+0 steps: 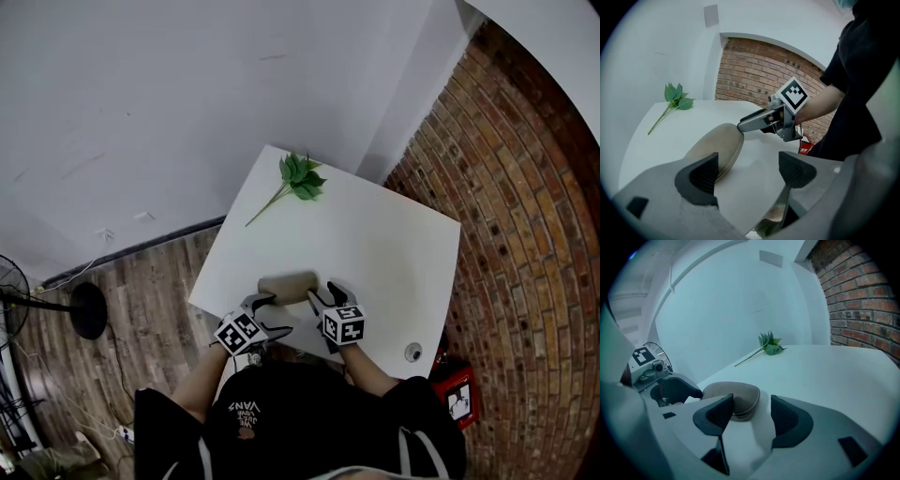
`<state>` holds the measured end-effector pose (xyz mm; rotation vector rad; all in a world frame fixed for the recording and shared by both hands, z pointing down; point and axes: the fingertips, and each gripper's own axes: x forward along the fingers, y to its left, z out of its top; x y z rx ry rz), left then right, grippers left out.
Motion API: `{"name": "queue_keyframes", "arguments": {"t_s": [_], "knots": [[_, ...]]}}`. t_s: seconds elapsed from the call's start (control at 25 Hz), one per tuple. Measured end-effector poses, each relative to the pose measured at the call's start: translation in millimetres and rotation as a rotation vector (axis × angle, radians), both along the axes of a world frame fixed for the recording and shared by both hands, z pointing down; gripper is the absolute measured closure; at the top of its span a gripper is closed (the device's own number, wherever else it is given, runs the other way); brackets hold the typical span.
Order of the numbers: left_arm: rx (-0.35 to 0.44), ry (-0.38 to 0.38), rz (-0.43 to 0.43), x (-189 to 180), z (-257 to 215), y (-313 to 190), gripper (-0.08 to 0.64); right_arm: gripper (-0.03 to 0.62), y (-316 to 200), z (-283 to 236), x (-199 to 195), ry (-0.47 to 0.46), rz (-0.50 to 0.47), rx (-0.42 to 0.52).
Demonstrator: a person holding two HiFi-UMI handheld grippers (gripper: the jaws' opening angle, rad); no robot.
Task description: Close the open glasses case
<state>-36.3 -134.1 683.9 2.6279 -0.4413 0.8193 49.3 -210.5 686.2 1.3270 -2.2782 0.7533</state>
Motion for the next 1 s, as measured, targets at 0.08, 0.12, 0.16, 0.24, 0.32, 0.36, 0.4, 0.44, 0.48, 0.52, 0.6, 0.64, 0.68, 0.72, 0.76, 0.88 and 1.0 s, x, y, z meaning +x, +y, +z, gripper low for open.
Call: {"name": "queue_keyframes", "arguments": {"t_s": [0.08,0.12,0.16,0.24,0.32,0.36,0.4,0.44,0.48,0.52,0.6,0.64,0.68,0.72,0.76,0.88,1.0], "knots": [[-0.004,0.006,-0.008,0.3,-0.3,0.2,0.158,0.344,0.9,0.2,0.7,0.013,0.006,0.003],[-0.008,0.009,-0.012,0.4,-0.4,0.1,0.158,0.344,1.2,0.3,1.0,0.018,0.009,0.003],[-0.012,0.011,-0.015,0.4,-0.5,-0.1,0.156,0.345,1.4,0.0,1.4,0.022,0.014,0.003],[-0.020,0.015,-0.020,0.4,-1.2,-0.1,0.153,0.350,1.3,-2.0,2.7,0.027,0.024,0.004],[-0.022,0.024,-0.031,-0.3,-3.6,0.7,0.153,0.351,1.6,-5.8,4.3,0.023,0.036,0.011],[-0.021,0.032,-0.038,-0.8,-5.5,1.2,0.153,0.351,2.0,-8.0,5.2,0.020,0.041,0.016],[-0.019,0.040,-0.046,-1.8,-7.5,1.4,0.153,0.351,2.4,-10.4,5.9,0.017,0.046,0.020],[-0.015,0.047,-0.055,-3.2,-9.5,1.1,0.153,0.351,2.6,-12.7,6.3,0.014,0.050,0.025],[-0.009,0.053,-0.063,-4.9,-11.4,0.5,0.153,0.353,2.6,-15.1,6.5,0.011,0.054,0.030],[-0.002,0.056,-0.069,-6.5,-13.2,-0.1,0.153,0.354,2.7,-17.4,6.7,0.008,0.058,0.036],[0.011,0.057,-0.079,-9.5,-16.4,-0.2,0.153,0.355,4.0,-21.9,7.7,0.005,0.064,0.050],[0.018,0.059,-0.084,-11.1,-18.3,0.2,0.153,0.357,5.2,-24.0,8.2,0.004,0.068,0.055],[0.025,0.064,-0.092,-12.9,-20.8,0.3,0.153,0.359,6.5,-26.1,8.6,0.002,0.072,0.060],[0.033,0.071,-0.102,-15.0,-23.9,0.0,0.155,0.360,7.9,-28.4,8.8,0.000,0.077,0.065],[0.043,0.081,-0.115,-17.6,-27.5,-1.1,0.157,0.362,9.2,-30.9,8.9,-0.002,0.082,0.070],[0.082,0.107,-0.159,-25.8,-40.4,-5.8,0.178,0.374,12.3,-40.0,9.7,-0.005,0.098,0.091],[0.128,0.127,-0.201,-34.9,-55.3,-9.6,0.207,0.404,14.1,-52.7,9.9,-0.015,0.116,0.123]]}}
